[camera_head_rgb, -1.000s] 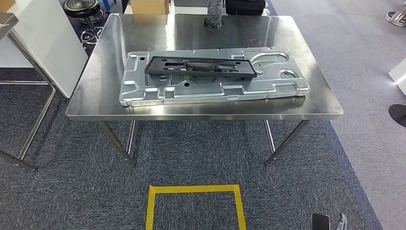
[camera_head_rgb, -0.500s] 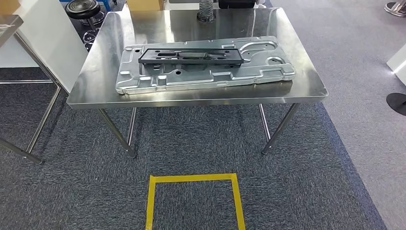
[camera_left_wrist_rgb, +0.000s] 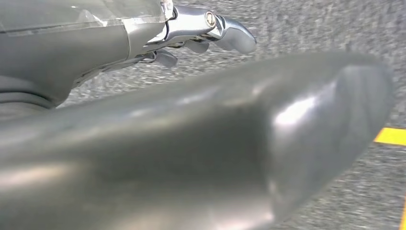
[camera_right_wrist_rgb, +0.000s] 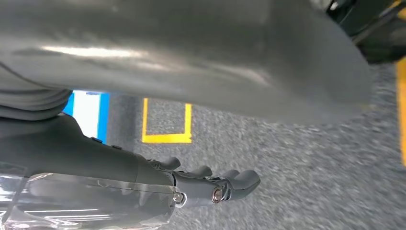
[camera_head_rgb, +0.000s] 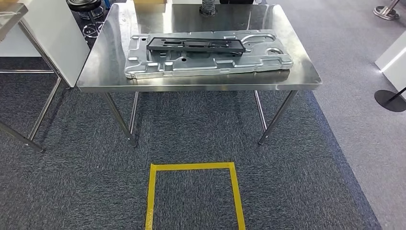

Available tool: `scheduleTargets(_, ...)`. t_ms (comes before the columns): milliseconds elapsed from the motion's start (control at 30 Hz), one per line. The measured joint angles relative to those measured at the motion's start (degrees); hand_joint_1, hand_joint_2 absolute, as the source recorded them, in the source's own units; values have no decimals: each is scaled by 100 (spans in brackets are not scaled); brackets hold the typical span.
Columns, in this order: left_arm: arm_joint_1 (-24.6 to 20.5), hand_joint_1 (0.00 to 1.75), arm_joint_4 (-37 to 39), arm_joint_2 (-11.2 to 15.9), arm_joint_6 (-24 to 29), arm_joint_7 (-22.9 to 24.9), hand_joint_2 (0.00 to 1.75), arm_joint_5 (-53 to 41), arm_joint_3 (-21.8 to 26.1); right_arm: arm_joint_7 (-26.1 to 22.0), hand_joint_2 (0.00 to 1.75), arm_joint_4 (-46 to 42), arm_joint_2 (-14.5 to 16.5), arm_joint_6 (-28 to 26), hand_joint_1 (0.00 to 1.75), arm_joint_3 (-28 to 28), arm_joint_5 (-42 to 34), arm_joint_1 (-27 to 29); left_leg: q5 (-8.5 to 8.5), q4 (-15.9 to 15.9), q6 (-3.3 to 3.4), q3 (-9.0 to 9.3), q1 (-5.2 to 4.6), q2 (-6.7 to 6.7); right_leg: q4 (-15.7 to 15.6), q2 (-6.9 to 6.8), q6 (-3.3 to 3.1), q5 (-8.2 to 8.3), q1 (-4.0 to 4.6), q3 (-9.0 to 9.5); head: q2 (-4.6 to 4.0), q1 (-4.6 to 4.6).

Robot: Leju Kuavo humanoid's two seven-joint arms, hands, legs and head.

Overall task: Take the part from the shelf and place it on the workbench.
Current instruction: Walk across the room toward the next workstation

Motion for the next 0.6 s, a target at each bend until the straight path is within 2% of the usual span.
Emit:
scheduleTargets(33,-2,0,0,-3,3,10,0,1,-1,-4,0,-1,-2,17,0,8,16,-6,62,12,-13,-73,-1,0,-364,2,-29,127,3,316,0,0)
scheduleTargets(67,-5,0,0,-8,3,17,0,1,-2,-13,0,-2,-7,29,0,16,30,-16,117,23,-32,-131,-10,-3,-842,3,-68,159,23,688,0,0)
scheduleTargets(100,-7,0,0,-12,4,21,0,3,-2,-32,0,-3,-12,39,0,24,43,-31,174,30,-59,-174,-17,-2,-1295,4,-111,115,41,1003,-1,-3)
scheduleTargets(133,-10,0,0,-16,4,23,0,7,-3,-58,0,-4,-17,50,0,33,52,-44,234,28,-90,-202,-19,3,-1613,4,-153,49,65,1208,-1,-6)
scheduleTargets(167,-12,0,0,-18,4,23,0,11,-3,-90,0,-4,-21,64,0,42,57,-52,293,19,-127,-221,-18,8,-1790,4,-193,7,87,1303,-1,-9)
scheduleTargets(233,-7,0,0,-18,3,18,0,20,-2,-140,0,-2,-24,95,0,69,70,-50,358,11,-194,-249,-2,8,-1839,-11,-269,82,86,1251,-1,-13)
scheduleTargets(267,0,0,1,-20,3,14,0,27,-2,-159,0,-1,-25,110,0,83,79,-48,245,97,-222,-285,4,0,-1848,-24,-311,145,78,1206,-1,-18)
scheduleTargets(300,9,0,1,-26,2,10,0,31,-2,-168,0,1,-26,122,0,95,88,-46,18,296,-244,-350,9,-9,-1856,-38,-348,215,71,1145,-1,-29)
scheduleTargets(367,18,0,2,-37,-1,2,0,39,-2,-177,0,2,-27,141,0,109,104,-43,-610,1010,-277,-534,19,-17,-1831,-53,-398,343,85,968,-1,-50)
scheduleTargets(400,19,0,2,-40,-1,-2,0,43,-2,-177,0,3,-28,145,0,114,110,-39,-811,1391,-288,-602,22,-17,-1801,-55,-406,404,97,862,-1,-56)
scheduleTargets(433,18,0,2,-40,1,-6,0,48,-2,-176,0,3,-28,147,0,118,117,-37,-864,1660,-292,-612,21,-17,-1764,-55,-408,460,106,750,-1,-55)
scheduleTargets(467,18,0,1,-40,4,-9,0,56,-2,-173,0,3,-28,149,0,120,122,-37,-777,1761,-289,-537,21,-17,-1719,-53,-404,507,114,633,-1,-57)
scheduleTargets(500,17,0,1,-40,7,-8,0,66,-1,-165,0,4,-28,152,0,121,124,-36,-601,1654,-277,-365,20,-17,-1666,-51,-396,545,118,521,-2,-57)
scheduleTargets(533,14,0,1,-40,11,2,0,75,-1,-155,0,4,-28,162,0,122,125,-36,-449,1375,-255,-103,19,-17,-1608,-49,-383,575,121,419,-1,-57)
scheduleTargets(567,7,0,0,-40,19,23,0,84,0,-145,0,4,-28,179,0,121,119,-36,-418,963,-229,220,11,-16,-1545,-48,-365,598,129,330,-1,-58)
scheduleTargets(600,-4,0,0,-40,29,49,0,91,1,-139,0,4,-28,200,0,121,109,-35,-491,540,-200,508,0,-15,-1482,-50,-343,618,137,262,-1,-55)
